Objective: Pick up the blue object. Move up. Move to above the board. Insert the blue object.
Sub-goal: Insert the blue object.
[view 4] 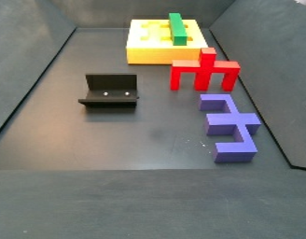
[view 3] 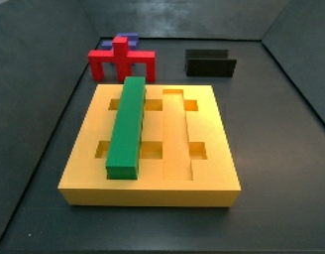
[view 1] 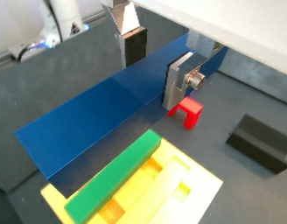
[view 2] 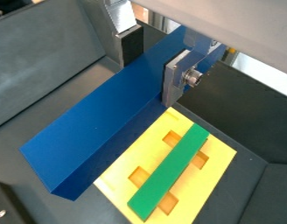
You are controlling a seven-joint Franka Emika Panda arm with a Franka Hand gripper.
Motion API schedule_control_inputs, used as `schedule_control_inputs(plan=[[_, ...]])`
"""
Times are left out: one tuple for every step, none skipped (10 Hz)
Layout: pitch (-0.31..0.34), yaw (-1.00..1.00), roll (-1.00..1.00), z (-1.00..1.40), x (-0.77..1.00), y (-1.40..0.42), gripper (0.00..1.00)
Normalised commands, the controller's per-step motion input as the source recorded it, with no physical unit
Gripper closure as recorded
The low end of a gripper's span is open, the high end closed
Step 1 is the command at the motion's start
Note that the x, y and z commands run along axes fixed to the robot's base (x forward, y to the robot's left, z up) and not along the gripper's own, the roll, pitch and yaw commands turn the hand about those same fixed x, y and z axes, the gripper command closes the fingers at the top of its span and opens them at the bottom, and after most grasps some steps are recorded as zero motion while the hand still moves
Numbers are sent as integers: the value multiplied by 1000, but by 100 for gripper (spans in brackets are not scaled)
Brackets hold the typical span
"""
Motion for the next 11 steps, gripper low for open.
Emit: schedule_control_inputs(plan=[[-130,443,197,-766,157,-466,100],[-169,477,174,-649,174,-337,100],[-180,517,10,-649,246,-257,100],[-107,531,-79,-783,383,0,100],[-11,423,-24,-1000,457,0,100],[0,0,36,-1000,749,0,100],[0,-294,106,-1000,580,20,100],[0,-343,144,-1000,443,34,100],[0,-234,211,-951,286,0,100],[-11,-237,243,-886,266,0,100],[-30,-100,211,-937,51,0,100]])
